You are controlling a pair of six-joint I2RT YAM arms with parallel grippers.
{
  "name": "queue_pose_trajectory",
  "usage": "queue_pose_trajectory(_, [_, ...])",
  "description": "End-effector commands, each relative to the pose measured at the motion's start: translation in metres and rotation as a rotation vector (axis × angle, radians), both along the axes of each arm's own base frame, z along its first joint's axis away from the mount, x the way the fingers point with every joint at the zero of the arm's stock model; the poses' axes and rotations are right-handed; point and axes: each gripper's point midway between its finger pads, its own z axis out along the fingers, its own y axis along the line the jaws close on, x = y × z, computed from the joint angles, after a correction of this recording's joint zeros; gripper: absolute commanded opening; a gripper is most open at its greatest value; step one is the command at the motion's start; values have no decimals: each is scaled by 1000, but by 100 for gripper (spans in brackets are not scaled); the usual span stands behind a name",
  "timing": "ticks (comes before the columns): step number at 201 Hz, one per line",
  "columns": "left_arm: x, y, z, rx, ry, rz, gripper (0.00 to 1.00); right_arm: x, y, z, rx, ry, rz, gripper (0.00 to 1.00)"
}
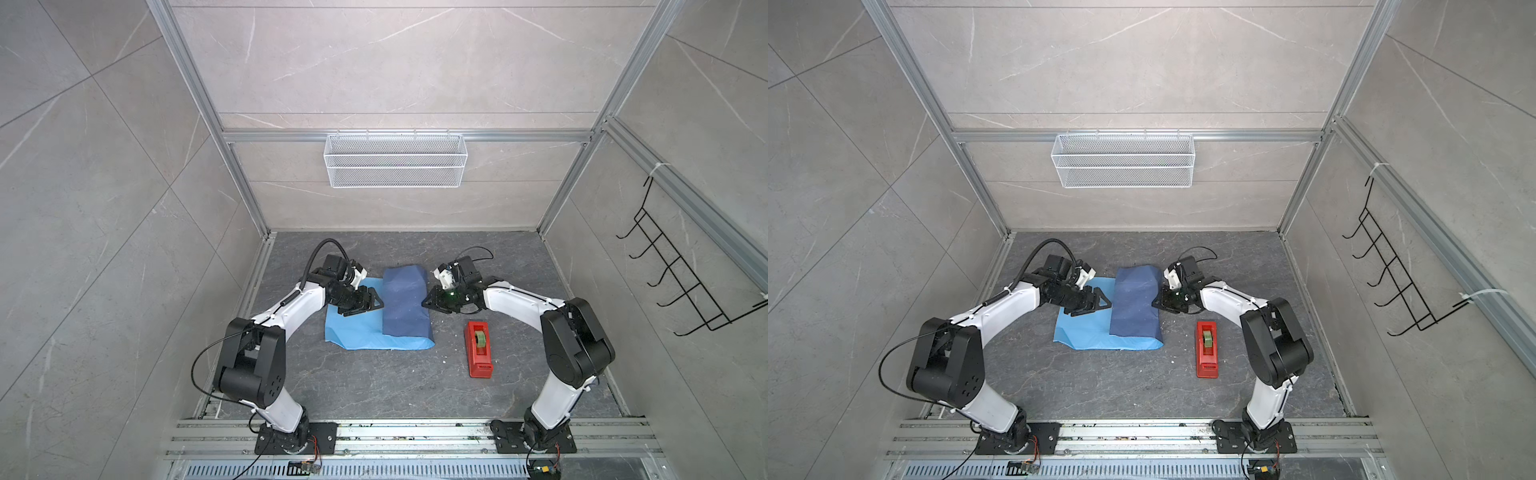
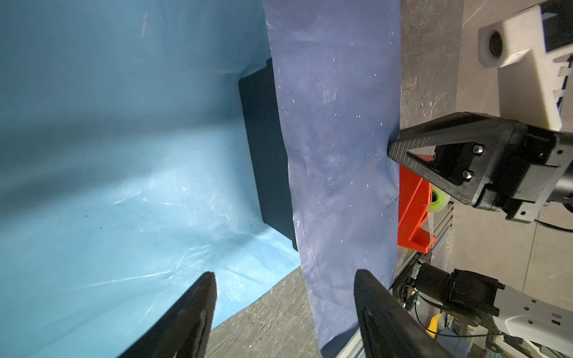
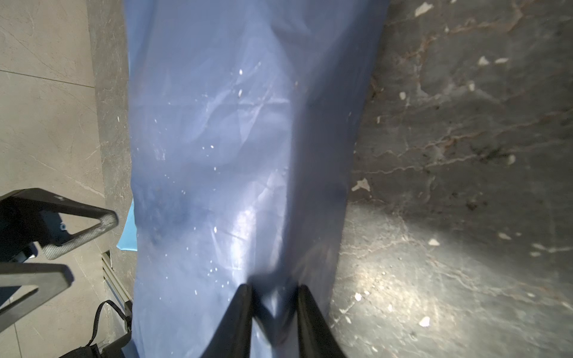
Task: Wrap a gift box in wrapping paper
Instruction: First fold the wrapping paper around the gift box.
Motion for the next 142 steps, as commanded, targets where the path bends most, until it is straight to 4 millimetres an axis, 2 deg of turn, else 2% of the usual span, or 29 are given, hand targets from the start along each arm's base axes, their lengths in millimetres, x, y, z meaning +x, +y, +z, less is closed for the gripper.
queue_pose_trajectory(1, [-19, -2, -5, -40, 29, -39, 65, -48, -47, -89, -291, 235, -29, 27])
queue_pose_trajectory(10, [-27, -6, -6, -66, 49, -52, 57, -48, -47, -89, -289, 240, -29, 27])
queue_pose_trajectory(31, [-47, -12, -11, -84, 59, -124, 52, -47, -44, -87, -276, 233, -26, 27])
queue_pose_trajectory(59, [-59, -19, -23, -74, 79, -167, 51, -49, -49, -89, -298, 235, -28, 26])
queue_pose_trajectory(87, [-54, -20, -13, -80, 63, -169, 51, -50, -47, -89, -293, 238, -18, 26])
queue_pose_trajectory(115, [-51, -19, 10, -118, 53, -167, 51, -51, -50, -90, -304, 239, -25, 26])
queue_pose_trajectory(131, [-59, -23, 17, -166, 65, -200, 53, -51, -48, -90, -294, 239, -21, 26])
queue_pose_trajectory(142, [-68, -27, 12, -194, 94, -223, 53, -51, -50, -91, -303, 240, -18, 26])
